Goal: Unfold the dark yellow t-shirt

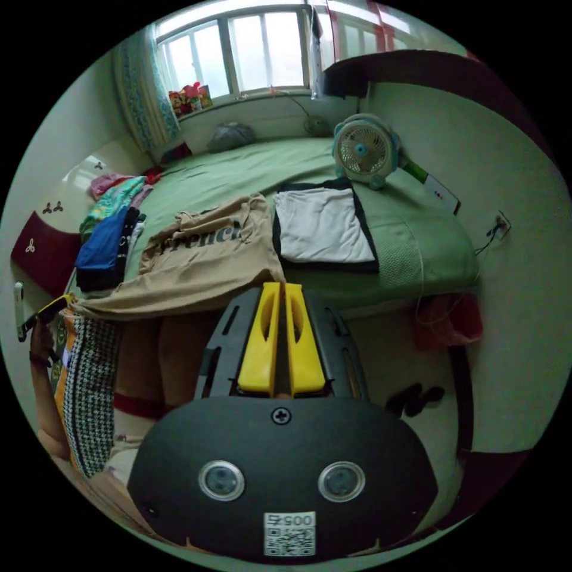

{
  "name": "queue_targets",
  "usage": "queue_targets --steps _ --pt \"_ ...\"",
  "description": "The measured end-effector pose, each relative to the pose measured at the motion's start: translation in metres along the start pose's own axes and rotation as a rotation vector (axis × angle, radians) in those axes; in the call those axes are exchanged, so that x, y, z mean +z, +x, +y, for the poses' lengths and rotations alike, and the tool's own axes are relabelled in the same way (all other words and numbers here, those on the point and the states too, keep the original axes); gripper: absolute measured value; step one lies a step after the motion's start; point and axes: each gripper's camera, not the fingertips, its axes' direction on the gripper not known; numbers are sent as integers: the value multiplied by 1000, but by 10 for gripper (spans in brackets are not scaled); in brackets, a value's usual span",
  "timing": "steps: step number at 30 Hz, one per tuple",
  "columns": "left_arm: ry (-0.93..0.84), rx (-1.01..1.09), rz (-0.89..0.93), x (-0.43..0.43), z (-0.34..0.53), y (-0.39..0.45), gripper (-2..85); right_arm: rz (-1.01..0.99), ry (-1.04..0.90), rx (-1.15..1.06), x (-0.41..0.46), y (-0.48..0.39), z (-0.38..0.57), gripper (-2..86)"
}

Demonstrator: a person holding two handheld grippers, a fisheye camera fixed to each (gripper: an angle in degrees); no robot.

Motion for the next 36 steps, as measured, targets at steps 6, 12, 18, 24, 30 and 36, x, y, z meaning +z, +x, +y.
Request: queue_targets --steps 6,12,18,24,30,36 --pt "-45 -42 41 -28 55 -5 15 -78 -70 -72 -43 15 31 -14" --pt "-173 -140 -74 -13 87 -23 20 -108 -297 -138 -24 11 52 33" --pt "-120 -136 -110 -4 62 -26 39 -121 -236 -130 -15 -1 21 51" --pt "-70 -12 -70 41 -1 1 60 -145 -191 -203 19 -48 -26 54" --pt "-10 39 -93 101 -75 17 61 -188 -206 -213 74 -80 -77 14" --pt "-38 36 -86 179 -149 13 60 -201 -253 -253 129 -97 -118 15"
